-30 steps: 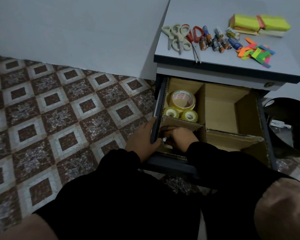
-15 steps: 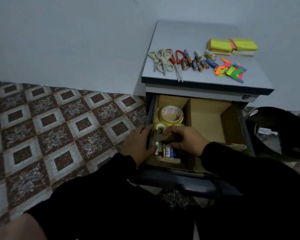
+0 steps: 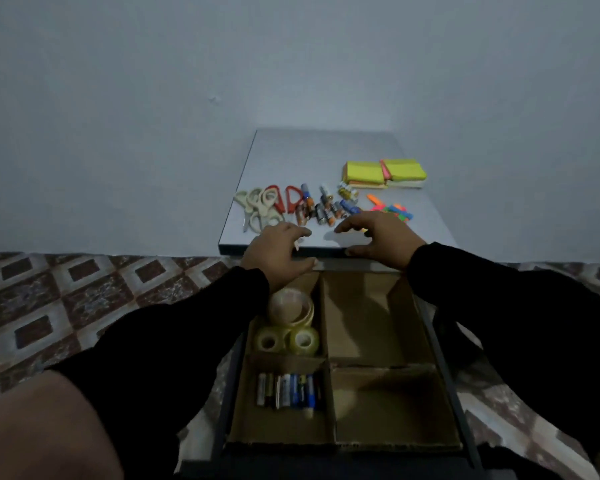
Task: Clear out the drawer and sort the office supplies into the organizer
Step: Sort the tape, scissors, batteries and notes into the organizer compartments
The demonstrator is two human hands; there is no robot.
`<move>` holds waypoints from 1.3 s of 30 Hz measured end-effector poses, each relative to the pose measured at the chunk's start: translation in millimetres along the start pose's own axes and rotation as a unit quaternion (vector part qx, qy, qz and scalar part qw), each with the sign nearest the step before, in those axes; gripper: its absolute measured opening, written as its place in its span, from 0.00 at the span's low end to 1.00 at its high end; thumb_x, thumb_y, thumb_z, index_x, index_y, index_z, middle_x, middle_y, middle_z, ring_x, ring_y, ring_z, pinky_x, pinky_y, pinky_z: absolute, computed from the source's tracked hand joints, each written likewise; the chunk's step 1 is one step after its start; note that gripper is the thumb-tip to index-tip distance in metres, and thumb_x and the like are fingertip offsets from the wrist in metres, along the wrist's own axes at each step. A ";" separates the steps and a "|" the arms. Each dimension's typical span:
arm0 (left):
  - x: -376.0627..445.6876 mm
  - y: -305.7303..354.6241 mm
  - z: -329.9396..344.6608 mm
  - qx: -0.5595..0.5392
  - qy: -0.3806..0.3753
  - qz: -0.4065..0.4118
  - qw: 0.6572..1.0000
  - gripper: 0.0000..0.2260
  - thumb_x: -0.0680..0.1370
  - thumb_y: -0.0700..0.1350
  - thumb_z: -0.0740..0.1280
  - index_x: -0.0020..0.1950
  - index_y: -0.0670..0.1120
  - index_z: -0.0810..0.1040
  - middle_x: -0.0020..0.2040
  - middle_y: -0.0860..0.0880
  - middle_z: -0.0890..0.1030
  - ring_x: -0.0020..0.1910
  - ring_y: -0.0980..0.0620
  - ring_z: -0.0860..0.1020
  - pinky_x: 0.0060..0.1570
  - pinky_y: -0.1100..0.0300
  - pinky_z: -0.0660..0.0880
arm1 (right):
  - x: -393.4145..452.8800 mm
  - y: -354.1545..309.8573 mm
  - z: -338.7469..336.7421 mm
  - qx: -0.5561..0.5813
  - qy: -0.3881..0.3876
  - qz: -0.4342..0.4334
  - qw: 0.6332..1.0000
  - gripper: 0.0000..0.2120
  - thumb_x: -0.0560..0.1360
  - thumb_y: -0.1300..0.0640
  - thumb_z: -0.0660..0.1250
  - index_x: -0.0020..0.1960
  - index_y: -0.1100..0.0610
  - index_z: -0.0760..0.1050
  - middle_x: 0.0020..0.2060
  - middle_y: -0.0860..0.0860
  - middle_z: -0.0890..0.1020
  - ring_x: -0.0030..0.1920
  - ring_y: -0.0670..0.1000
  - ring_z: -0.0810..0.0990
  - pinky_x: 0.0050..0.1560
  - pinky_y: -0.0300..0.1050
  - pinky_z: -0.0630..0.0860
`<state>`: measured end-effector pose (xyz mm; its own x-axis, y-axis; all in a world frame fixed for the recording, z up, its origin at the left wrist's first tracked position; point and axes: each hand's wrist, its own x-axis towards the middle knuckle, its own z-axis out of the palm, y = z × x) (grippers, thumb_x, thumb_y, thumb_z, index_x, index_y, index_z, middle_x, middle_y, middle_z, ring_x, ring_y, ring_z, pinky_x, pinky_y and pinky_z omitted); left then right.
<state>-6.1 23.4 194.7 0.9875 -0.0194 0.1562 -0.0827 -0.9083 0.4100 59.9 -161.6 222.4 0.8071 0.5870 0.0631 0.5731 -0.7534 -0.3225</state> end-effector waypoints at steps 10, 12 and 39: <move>123.3 -11.3 -16.9 0.097 -0.009 -0.006 0.995 0.23 0.76 0.54 0.66 0.70 0.50 0.69 0.69 0.47 0.71 0.66 0.45 0.69 0.64 0.51 0.67 | 90.7 52.7 -38.5 -0.037 0.008 0.014 0.999 0.20 0.72 0.64 0.70 0.63 0.58 0.74 0.61 0.55 0.77 0.57 0.55 0.77 0.52 0.40 0.69; 143.2 -14.1 -15.2 0.117 -0.023 -0.012 0.993 0.25 0.77 0.53 0.66 0.72 0.51 0.66 0.71 0.48 0.69 0.68 0.45 0.68 0.66 0.51 0.65 | 107.7 63.6 -37.2 -0.057 -0.026 0.030 0.998 0.24 0.71 0.65 0.70 0.66 0.57 0.71 0.63 0.54 0.76 0.57 0.55 0.77 0.54 0.41 0.69; 215.2 -45.3 3.3 0.092 -0.091 -0.042 0.991 0.28 0.70 0.59 0.71 0.68 0.54 0.71 0.61 0.54 0.78 0.62 0.52 0.73 0.60 0.53 0.63 | 190.5 67.1 2.9 -0.072 -0.009 -0.021 0.997 0.15 0.77 0.56 0.64 0.63 0.48 0.74 0.56 0.48 0.80 0.55 0.48 0.68 0.51 0.41 0.65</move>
<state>210.6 58.9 206.8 0.9991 0.0003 -0.0422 0.0105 -0.9703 0.2416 251.6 -99.5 210.1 0.7802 0.6229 0.0568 0.6217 -0.7622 -0.1804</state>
